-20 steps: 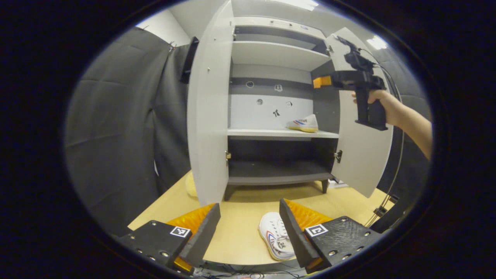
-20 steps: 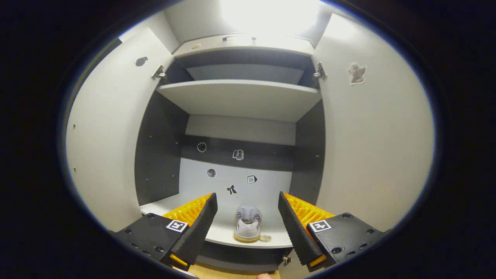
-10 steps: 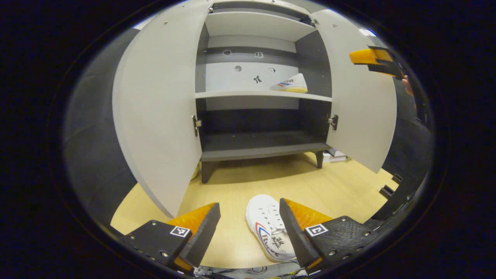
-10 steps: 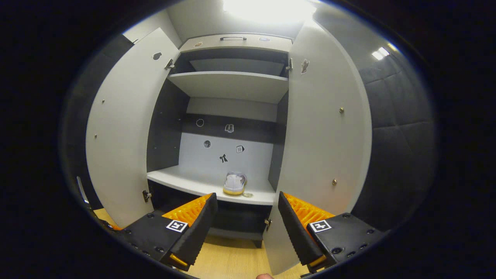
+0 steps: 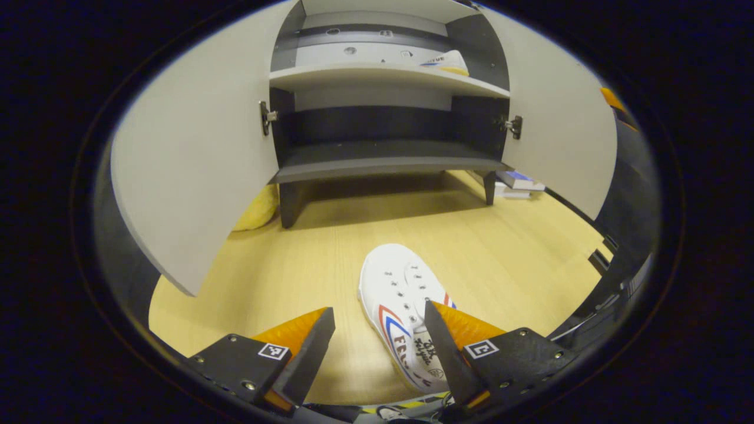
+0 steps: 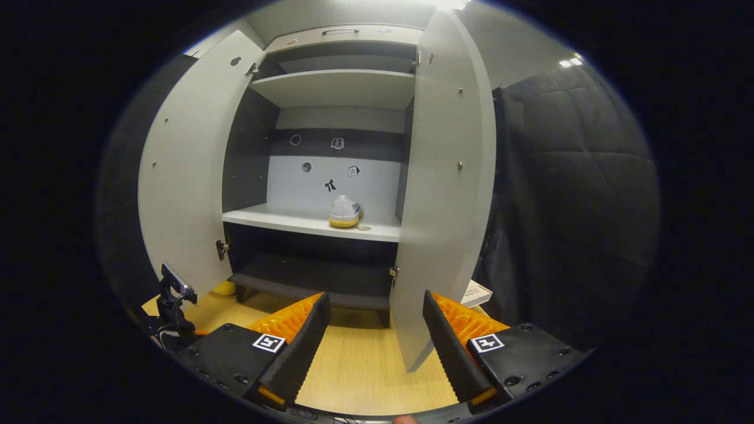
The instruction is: Grab one shoe with the right hand and put it into the shoe cabinet, grab the other shoe with the left hand and put it into the shoe cabinet; then close the right door with the right hand and the left door with the left hand.
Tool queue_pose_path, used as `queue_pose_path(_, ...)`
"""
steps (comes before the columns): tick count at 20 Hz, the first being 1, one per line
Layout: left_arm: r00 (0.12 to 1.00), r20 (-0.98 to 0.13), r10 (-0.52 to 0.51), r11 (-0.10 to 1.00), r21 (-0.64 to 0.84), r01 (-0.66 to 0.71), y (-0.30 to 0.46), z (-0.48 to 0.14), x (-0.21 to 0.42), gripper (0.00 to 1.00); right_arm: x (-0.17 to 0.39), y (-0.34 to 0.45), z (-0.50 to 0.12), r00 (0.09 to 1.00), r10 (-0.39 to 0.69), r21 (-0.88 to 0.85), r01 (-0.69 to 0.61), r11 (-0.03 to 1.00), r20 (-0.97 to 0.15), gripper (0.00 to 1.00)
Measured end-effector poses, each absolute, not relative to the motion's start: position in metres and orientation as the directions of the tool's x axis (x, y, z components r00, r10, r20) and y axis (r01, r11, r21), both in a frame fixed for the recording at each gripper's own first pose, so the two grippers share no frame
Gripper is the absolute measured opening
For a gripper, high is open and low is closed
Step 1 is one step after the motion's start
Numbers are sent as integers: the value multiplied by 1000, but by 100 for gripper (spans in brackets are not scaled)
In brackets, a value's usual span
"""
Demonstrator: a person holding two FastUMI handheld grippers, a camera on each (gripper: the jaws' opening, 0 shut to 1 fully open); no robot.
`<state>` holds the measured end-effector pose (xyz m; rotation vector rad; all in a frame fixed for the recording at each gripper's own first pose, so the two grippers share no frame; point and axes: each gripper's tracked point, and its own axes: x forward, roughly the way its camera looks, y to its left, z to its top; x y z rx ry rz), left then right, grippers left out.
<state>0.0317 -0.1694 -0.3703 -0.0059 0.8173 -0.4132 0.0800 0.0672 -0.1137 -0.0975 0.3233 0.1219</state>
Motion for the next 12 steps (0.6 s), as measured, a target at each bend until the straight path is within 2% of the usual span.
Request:
queue_pose_path(5, 550, -766, -334, 930, -174, 324, -170, -394, 33, 92, 72, 61, -120, 932, 99, -77, -133, 988, -349, 98)
queue_pose_path(6, 536, -770, -346, 927, -192, 322, -174, -398, 30, 89, 72, 59, -120, 931, 98, -77, -134, 988, -352, 97)
queue_pose_path(9, 515, -762, -394, 912, -253, 323, -189, -404, 23, 70, 68, 57, -123, 925, 108, -69, -143, 987, -365, 97)
queue_pose_path(10, 505, -772, -387, 914, -251, 317, -188, -403, 19, 48, 67, 55, -123, 923, 110, -65, -144, 987, -368, 98)
queue_pose_path(12, 494, -780, -384, 917, -259, 304, -188, -405, 21, 44, 66, 52, -125, 920, 111, -62, -145, 988, -375, 98)
